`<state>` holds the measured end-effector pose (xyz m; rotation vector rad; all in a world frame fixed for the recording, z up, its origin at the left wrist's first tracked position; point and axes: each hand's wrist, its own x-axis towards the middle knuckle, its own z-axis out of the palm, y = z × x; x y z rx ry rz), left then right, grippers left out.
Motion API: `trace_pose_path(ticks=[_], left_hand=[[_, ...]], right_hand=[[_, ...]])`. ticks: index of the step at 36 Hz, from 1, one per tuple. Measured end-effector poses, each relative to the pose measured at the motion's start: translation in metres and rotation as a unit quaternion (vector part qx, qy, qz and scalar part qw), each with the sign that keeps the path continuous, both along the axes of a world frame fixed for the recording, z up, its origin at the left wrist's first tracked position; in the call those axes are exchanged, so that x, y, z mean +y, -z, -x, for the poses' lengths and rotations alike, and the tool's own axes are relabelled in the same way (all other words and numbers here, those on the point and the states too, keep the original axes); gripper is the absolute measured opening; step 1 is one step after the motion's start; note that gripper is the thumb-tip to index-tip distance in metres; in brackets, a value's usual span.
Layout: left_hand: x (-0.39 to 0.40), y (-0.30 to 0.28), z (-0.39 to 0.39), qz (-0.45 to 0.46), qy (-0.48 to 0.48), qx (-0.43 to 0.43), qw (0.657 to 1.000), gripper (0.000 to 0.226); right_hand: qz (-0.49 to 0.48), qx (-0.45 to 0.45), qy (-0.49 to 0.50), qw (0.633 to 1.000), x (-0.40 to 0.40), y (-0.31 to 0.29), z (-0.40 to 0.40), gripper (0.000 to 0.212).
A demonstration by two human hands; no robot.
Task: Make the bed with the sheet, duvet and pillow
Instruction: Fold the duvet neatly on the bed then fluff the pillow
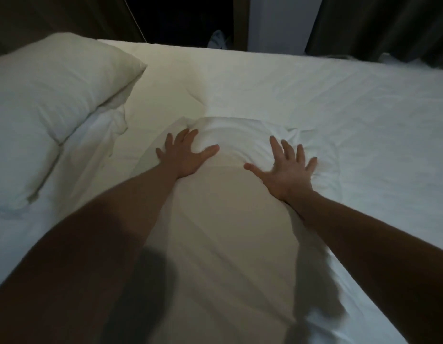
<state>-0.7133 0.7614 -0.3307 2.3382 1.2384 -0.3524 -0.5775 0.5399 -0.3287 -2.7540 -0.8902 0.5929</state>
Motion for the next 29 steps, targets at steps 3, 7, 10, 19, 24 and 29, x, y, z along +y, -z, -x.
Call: trace_pose_path(ticks=[3,7,10,19,24,29], left_hand=[[0.007,0.022,-0.001,-0.021,-0.015,-0.025,0.999,0.094],[0.017,0.044,-0.002,-0.039,-0.031,-0.052,0.997,0.086],[0.015,0.054,-0.003,-0.063,-0.031,-0.067,0.995,0.085],[0.001,0.01,-0.003,-0.058,-0.018,-0.023,0.998,0.09],[-0.058,-0.061,0.044,-0.06,0.028,-0.081,0.995,0.087],[-0.131,-0.101,0.138,-0.085,0.1,-0.049,0.99,0.093]], right_hand=[[-0.016,-0.025,0.011,0.999,0.007,0.02,0.003,0.105],[-0.044,-0.051,0.023,0.997,0.012,0.04,0.006,0.101],[-0.056,-0.071,0.03,0.995,0.014,0.049,0.007,0.099],[-0.027,-0.04,0.027,0.998,0.006,0.03,0.007,0.099],[0.0,0.007,0.021,1.0,-0.009,-0.007,0.017,0.1],[-0.117,0.054,0.042,0.991,-0.033,-0.062,0.073,0.08]])
